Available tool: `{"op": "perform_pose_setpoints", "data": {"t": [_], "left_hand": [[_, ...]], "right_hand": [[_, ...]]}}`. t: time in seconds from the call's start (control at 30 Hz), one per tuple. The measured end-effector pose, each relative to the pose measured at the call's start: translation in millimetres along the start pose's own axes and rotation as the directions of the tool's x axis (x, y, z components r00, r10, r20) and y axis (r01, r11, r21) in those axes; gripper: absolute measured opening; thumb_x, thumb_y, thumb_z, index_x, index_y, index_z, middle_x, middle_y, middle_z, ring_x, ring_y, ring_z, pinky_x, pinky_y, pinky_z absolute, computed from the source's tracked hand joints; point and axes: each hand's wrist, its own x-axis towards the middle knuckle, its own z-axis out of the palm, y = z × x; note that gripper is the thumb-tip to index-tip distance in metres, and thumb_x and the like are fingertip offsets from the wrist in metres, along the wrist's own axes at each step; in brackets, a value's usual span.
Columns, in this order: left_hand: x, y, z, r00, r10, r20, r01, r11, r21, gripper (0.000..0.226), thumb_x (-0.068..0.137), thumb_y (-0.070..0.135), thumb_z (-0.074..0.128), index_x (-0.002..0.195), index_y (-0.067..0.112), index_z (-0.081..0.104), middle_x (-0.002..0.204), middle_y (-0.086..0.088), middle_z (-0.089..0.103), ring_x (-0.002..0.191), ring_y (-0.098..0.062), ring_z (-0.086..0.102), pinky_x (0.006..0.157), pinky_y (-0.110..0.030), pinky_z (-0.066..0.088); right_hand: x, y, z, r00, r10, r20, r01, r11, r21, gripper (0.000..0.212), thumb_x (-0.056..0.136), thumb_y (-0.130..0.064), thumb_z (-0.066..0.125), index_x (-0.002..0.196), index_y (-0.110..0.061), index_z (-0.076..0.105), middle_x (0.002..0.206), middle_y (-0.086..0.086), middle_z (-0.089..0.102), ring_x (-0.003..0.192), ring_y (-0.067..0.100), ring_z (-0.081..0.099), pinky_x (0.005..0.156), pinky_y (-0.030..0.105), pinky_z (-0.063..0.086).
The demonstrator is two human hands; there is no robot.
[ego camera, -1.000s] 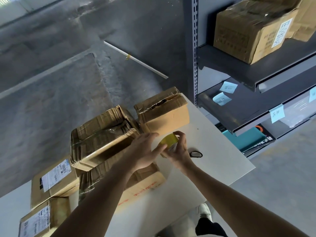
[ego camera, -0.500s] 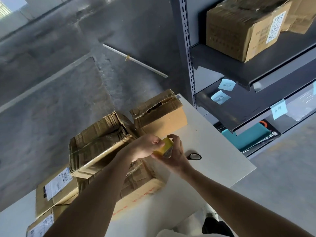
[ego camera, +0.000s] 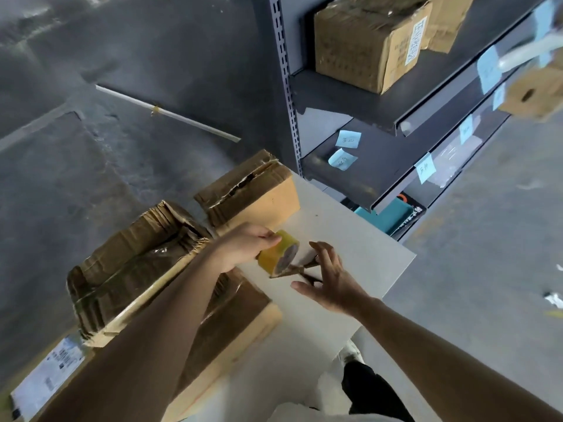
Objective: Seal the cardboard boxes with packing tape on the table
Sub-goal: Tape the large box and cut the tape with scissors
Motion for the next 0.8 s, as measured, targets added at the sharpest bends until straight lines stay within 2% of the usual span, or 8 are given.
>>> {"op": "perform_pose_setpoints", "data": {"t": [0.07,0.13,0.23,0.37,0.53,0.67,0.73,0.8], "left_hand": [[4.1,-5.5,-0.4,1.000,0.008,0.000,-0.008,1.000,0.007,0.036,0.094,0.042,0.062,0.120,0.018,0.067,0.114,0.006,0.069,0.105,-0.012,0.062,0.102,-0.042,0.048],[5.8,-7.7,-1.7,1.000,0.021,0.000,-0.021,1.000,0.014,0.042,0.092,0.046,0.064,0.123,0.018,0.066,0.117,0.005,0.068,0.108,-0.012,0.062,0.103,-0.041,0.047],[5.9,-9.8,-2.6,0.999,0.041,0.022,-0.041,0.999,-0.019,0.039,0.093,0.043,0.063,0.120,0.015,0.068,0.113,0.003,0.070,0.106,-0.013,0.063,0.102,-0.041,0.048],[5.3,-12.2,-2.0,1.000,0.019,0.011,-0.018,0.999,-0.044,0.035,0.094,0.041,0.062,0.117,0.015,0.068,0.108,0.001,0.071,0.106,-0.017,0.065,0.099,-0.040,0.051],[6.9,-14.2,-2.1,0.999,-0.041,0.011,0.042,0.997,-0.067,0.029,0.095,0.039,0.062,0.112,0.017,0.070,0.103,0.001,0.073,0.103,-0.017,0.066,0.097,-0.039,0.052],[6.9,-16.2,-1.3,0.997,-0.072,-0.009,0.071,0.996,-0.054,0.035,0.094,0.043,0.061,0.113,0.016,0.070,0.101,0.000,0.073,0.098,-0.018,0.067,0.084,-0.031,0.049],[6.2,-16.4,-0.6,0.996,-0.085,-0.023,0.084,0.995,-0.050,0.037,0.093,0.046,0.062,0.115,0.017,0.070,0.101,0.002,0.073,0.096,-0.017,0.066,0.082,-0.031,0.048],[4.8,-14.7,0.6,0.996,-0.088,-0.028,0.086,0.994,-0.063,0.034,0.094,0.044,0.061,0.114,0.019,0.070,0.102,0.002,0.073,0.095,-0.016,0.066,0.084,-0.032,0.050]], "right_hand": [[-4.7,4.7,4.7,1.000,0.029,0.009,-0.027,0.986,-0.166,0.107,0.076,-0.084,0.051,0.154,-0.025,0.008,0.159,0.000,0.012,0.143,0.025,0.023,0.116,0.043,0.033],[-7.0,10.6,8.1,1.000,0.020,0.023,-0.012,0.956,-0.292,0.102,0.079,-0.075,0.059,0.153,-0.019,0.016,0.158,0.005,0.014,0.146,0.027,0.018,0.119,0.039,0.024],[-6.8,16.2,11.6,0.998,-0.014,0.054,0.035,0.912,-0.410,0.096,0.079,-0.068,0.064,0.149,-0.017,0.024,0.153,0.006,0.022,0.144,0.028,0.021,0.119,0.040,0.025],[-0.9,20.9,16.0,0.993,-0.030,0.114,0.085,0.852,-0.516,0.090,0.087,-0.063,0.059,0.152,-0.015,0.021,0.154,0.009,0.022,0.145,0.029,0.019,0.119,0.039,0.024],[10.3,22.9,15.0,0.990,-0.023,0.138,0.096,0.830,-0.549,0.072,0.094,-0.046,0.056,0.150,-0.012,0.027,0.151,0.012,0.029,0.140,0.032,0.028,0.116,0.037,0.027],[15.3,22.3,15.1,0.992,-0.059,0.110,0.109,0.844,-0.525,0.049,0.088,-0.023,0.065,0.133,-0.008,0.051,0.131,0.014,0.051,0.123,0.037,0.049,0.099,0.044,0.045],[19.1,24.5,16.0,0.990,-0.100,0.103,0.139,0.838,-0.528,0.040,0.076,-0.013,0.075,0.114,-0.006,0.063,0.110,0.014,0.060,0.103,0.039,0.060,0.087,0.048,0.052],[22.7,29.1,18.0,0.989,-0.122,0.079,0.146,0.821,-0.551,0.036,0.062,-0.006,0.082,0.095,-0.008,0.066,0.092,0.011,0.061,0.084,0.035,0.064,0.076,0.046,0.056]]}}
